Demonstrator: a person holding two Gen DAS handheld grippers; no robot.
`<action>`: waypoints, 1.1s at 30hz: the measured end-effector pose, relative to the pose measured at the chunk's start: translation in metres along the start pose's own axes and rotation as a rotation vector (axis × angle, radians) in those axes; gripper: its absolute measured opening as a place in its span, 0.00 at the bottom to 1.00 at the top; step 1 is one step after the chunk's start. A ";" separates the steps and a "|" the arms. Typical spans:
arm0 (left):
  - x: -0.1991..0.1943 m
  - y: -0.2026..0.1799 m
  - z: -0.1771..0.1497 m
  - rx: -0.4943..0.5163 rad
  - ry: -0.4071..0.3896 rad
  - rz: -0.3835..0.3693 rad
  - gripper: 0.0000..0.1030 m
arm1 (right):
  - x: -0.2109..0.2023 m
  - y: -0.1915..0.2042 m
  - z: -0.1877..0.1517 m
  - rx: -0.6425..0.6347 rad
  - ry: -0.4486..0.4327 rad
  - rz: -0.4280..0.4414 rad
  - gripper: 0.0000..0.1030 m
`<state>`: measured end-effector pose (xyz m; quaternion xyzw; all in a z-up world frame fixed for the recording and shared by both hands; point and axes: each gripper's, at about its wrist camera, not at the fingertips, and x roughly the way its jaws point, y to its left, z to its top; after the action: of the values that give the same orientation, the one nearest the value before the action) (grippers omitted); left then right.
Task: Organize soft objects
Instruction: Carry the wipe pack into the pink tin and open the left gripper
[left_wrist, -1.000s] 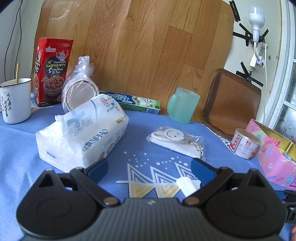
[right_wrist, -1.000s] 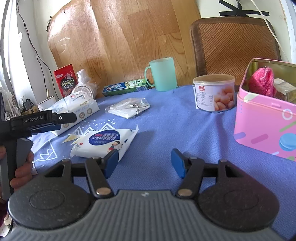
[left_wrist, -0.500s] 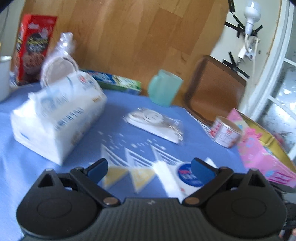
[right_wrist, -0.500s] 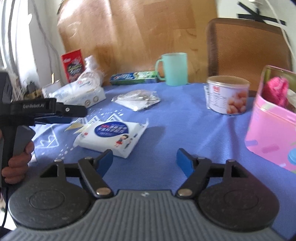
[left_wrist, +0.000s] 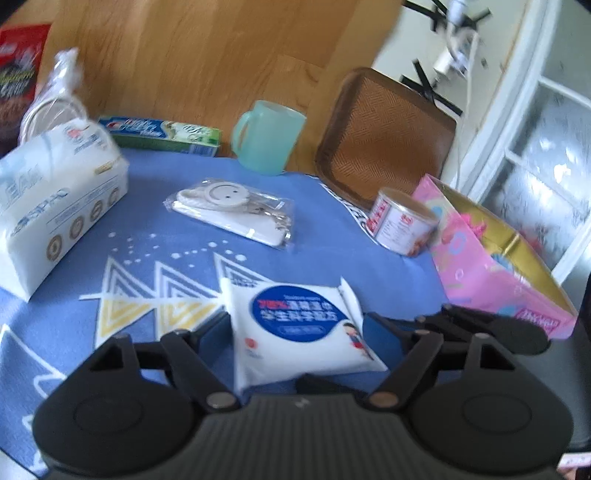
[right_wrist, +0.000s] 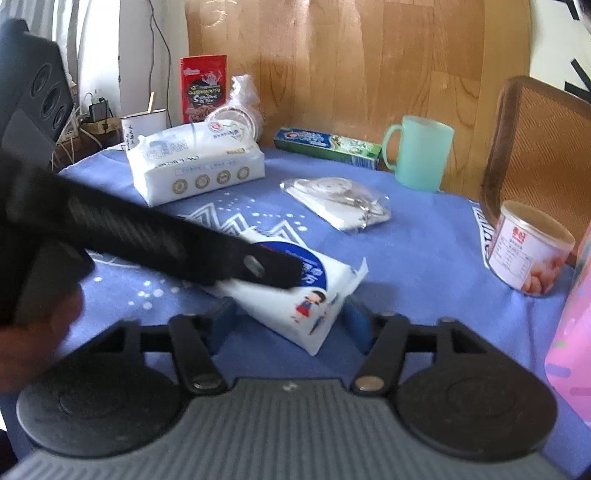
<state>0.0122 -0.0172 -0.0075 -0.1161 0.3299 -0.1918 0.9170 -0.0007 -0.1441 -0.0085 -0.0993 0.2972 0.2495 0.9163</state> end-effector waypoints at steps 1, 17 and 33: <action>-0.001 -0.001 0.001 -0.012 -0.002 -0.009 0.77 | -0.003 0.001 -0.001 -0.002 -0.010 -0.017 0.60; -0.008 -0.090 0.064 0.099 -0.109 -0.189 0.77 | -0.075 -0.048 0.012 0.108 -0.254 -0.250 0.59; 0.089 -0.267 0.072 0.345 -0.008 -0.313 0.80 | -0.138 -0.184 -0.032 0.295 -0.208 -0.678 0.54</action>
<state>0.0487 -0.2888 0.0875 -0.0084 0.2666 -0.3849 0.8836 -0.0181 -0.3672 0.0544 -0.0331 0.1855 -0.1047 0.9765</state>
